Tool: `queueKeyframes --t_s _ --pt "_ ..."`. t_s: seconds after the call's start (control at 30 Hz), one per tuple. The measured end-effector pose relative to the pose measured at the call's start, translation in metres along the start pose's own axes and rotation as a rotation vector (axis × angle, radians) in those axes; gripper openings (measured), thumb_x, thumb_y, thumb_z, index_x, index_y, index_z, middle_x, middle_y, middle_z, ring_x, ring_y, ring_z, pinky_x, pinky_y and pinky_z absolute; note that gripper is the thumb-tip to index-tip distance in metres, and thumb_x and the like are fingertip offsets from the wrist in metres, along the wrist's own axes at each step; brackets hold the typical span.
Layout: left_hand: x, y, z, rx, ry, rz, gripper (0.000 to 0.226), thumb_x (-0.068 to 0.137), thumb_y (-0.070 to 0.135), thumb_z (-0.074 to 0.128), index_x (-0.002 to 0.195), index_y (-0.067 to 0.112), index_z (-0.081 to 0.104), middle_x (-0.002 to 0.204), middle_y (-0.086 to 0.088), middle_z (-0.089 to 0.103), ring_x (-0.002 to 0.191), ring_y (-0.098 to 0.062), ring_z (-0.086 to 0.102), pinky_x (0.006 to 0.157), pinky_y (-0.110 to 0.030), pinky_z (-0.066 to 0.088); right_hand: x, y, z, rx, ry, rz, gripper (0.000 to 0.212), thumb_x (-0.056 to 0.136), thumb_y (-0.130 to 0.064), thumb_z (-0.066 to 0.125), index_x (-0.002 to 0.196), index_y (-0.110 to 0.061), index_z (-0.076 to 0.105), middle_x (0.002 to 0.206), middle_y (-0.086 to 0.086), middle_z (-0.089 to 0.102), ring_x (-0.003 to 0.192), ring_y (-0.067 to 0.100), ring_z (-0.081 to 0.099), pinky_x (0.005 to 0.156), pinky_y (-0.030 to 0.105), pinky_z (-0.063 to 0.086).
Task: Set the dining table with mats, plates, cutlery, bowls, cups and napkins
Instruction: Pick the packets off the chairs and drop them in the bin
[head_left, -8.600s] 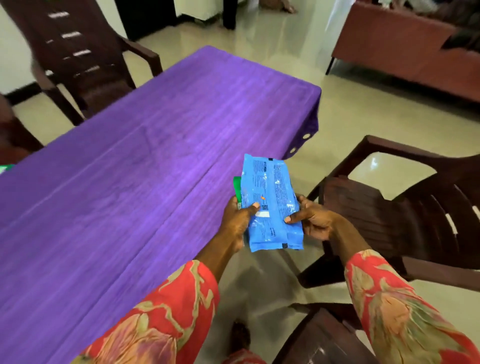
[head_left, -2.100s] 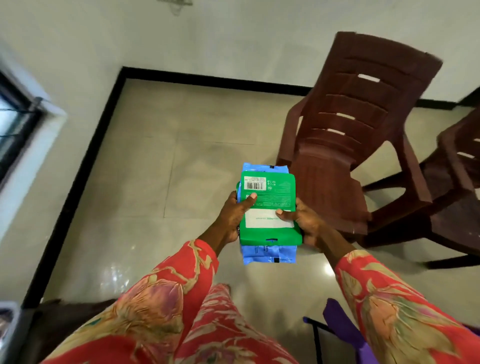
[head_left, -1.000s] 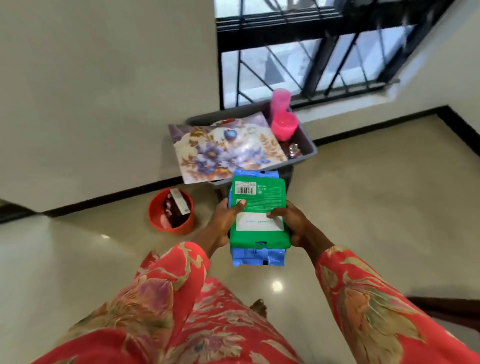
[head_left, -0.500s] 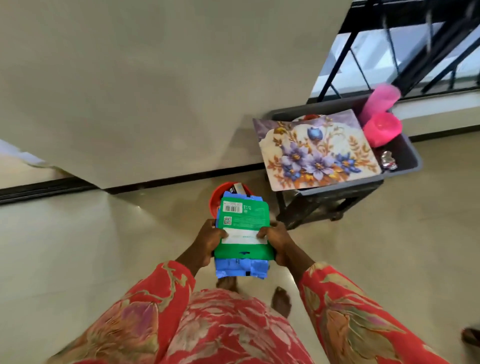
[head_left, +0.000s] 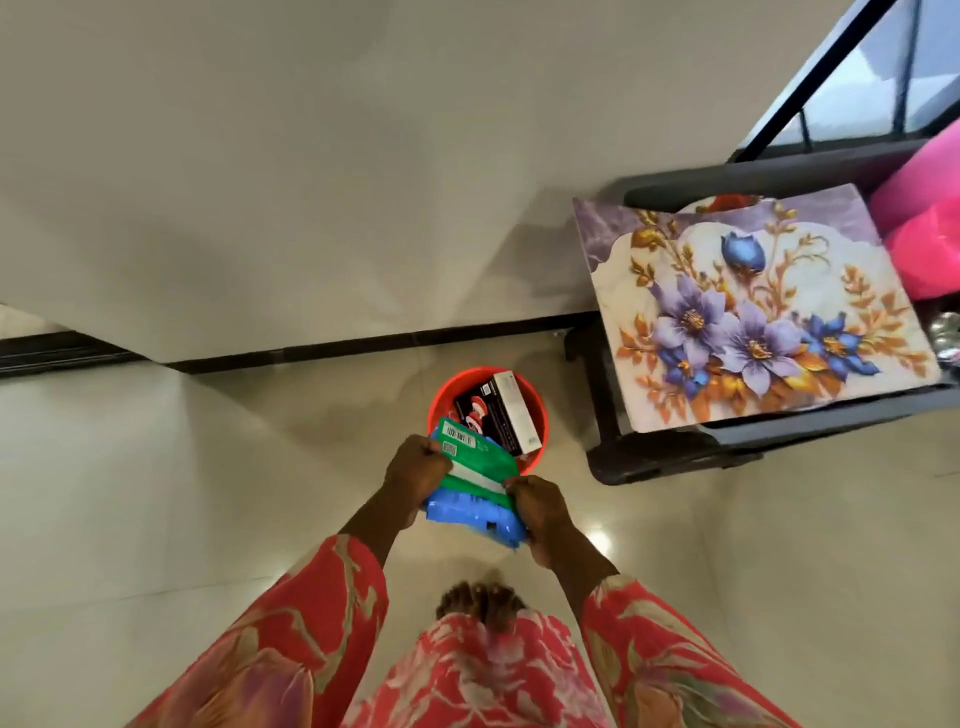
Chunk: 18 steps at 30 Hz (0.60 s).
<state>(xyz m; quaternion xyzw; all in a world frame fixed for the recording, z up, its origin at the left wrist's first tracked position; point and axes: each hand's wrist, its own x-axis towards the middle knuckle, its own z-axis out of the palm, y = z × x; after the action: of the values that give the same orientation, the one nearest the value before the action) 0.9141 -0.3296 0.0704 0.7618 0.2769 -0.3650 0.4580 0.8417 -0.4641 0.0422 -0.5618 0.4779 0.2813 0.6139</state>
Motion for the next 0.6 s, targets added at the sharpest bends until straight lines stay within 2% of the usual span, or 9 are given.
queueKeyframes --t_s 0.07,0.1,0.17,0.23,0.33,0.4,0.47,0.53,0.6 --pt "0.036 0.002 0.007 -0.043 -0.011 0.010 0.022 0.082 -0.003 0.058 0.073 0.017 0.055 0.096 -0.018 0.060 0.086 -0.029 0.059 0.080 -0.044 0.051 0.037 0.000 0.008 0.073 0.007 0.001 0.023 0.084 -0.019 0.052 0.100 -0.007 0.062 0.091 0.013 0.065 0.076 0.028 0.063 0.078 0.043 0.055" --pt "0.053 0.002 0.012 -0.059 -0.020 0.008 0.020 0.082 -0.002 0.059 0.072 0.015 0.057 0.095 -0.021 0.062 0.085 -0.030 0.060 0.083 -0.046 0.051 0.051 -0.001 0.011 0.132 -0.002 0.027 0.024 0.085 -0.015 0.050 0.105 -0.004 0.060 0.089 0.017 0.065 0.066 0.027 0.065 0.066 0.039 0.058" --pt "0.083 0.000 0.019 -0.076 -0.037 0.002 0.012 0.083 0.003 0.061 0.074 0.011 0.061 0.097 -0.026 0.065 0.084 -0.033 0.062 0.082 -0.046 0.052 0.072 -0.002 0.016 0.204 -0.030 0.077 0.023 0.090 -0.008 0.046 0.109 -0.005 0.059 0.075 0.012 0.064 0.044 0.016 0.061 0.041 0.023 0.049" --pt "0.107 -0.004 0.027 -0.087 -0.044 -0.011 0.001 0.083 0.006 0.063 0.083 0.006 0.064 0.099 -0.029 0.065 0.081 -0.033 0.061 0.076 -0.041 0.050 0.097 0.003 0.018 0.248 -0.077 0.106 0.026 0.094 -0.009 0.042 0.116 -0.005 0.055 0.062 0.007 0.064 0.036 0.015 0.057 0.035 0.017 0.041" --pt "0.131 -0.005 0.035 -0.152 -0.067 -0.033 0.012 0.087 0.012 0.061 0.096 0.003 0.063 0.095 -0.024 0.064 0.081 -0.029 0.058 0.075 -0.037 0.046 0.119 0.009 0.019 0.365 -0.157 0.116 0.024 0.097 -0.018 0.041 0.113 -0.007 0.056 0.065 0.005 0.065 0.052 0.018 0.059 0.046 0.023 0.044" --pt "0.140 -0.002 0.039 -0.248 -0.080 -0.020 0.014 0.092 0.021 0.057 0.100 0.010 0.059 0.094 -0.015 0.063 0.085 -0.028 0.057 0.079 -0.038 0.047 0.128 0.013 0.020 0.400 -0.168 0.160 0.034 0.100 -0.038 0.036 0.122 -0.018 0.051 0.106 0.007 0.065 0.093 0.027 0.060 0.066 0.035 0.047" --pt "0.145 -0.001 0.040 -0.304 -0.048 -0.004 0.017 0.095 0.028 0.051 0.107 0.016 0.056 0.095 -0.008 0.059 0.089 -0.025 0.054 0.076 -0.035 0.044 0.132 0.016 0.019 0.376 -0.138 0.195 0.053 0.096 -0.057 0.032 0.139 -0.026 0.037 0.139 0.005 0.044 0.121 0.032 0.045 0.078 0.043 0.044" --pt "0.141 -0.003 0.038 -0.290 0.012 0.013 0.014 0.095 0.027 0.050 0.105 0.018 0.054 0.099 -0.007 0.057 0.091 -0.025 0.051 0.074 -0.033 0.041 0.125 0.019 0.017 0.253 -0.047 0.177 0.052 0.095 -0.058 0.031 0.138 -0.029 0.034 0.137 0.002 0.040 0.120 0.029 0.042 0.076 0.038 0.044" --pt "0.126 -0.001 0.036 -0.215 0.049 0.034 0.009 0.094 0.023 0.051 0.094 0.016 0.056 0.096 -0.011 0.058 0.087 -0.024 0.050 0.071 -0.031 0.040 0.111 0.021 0.014 0.087 0.040 0.107 0.029 0.097 -0.048 0.038 0.118 -0.029 0.047 0.113 0.002 0.048 0.100 0.023 0.049 0.067 0.031 0.044"
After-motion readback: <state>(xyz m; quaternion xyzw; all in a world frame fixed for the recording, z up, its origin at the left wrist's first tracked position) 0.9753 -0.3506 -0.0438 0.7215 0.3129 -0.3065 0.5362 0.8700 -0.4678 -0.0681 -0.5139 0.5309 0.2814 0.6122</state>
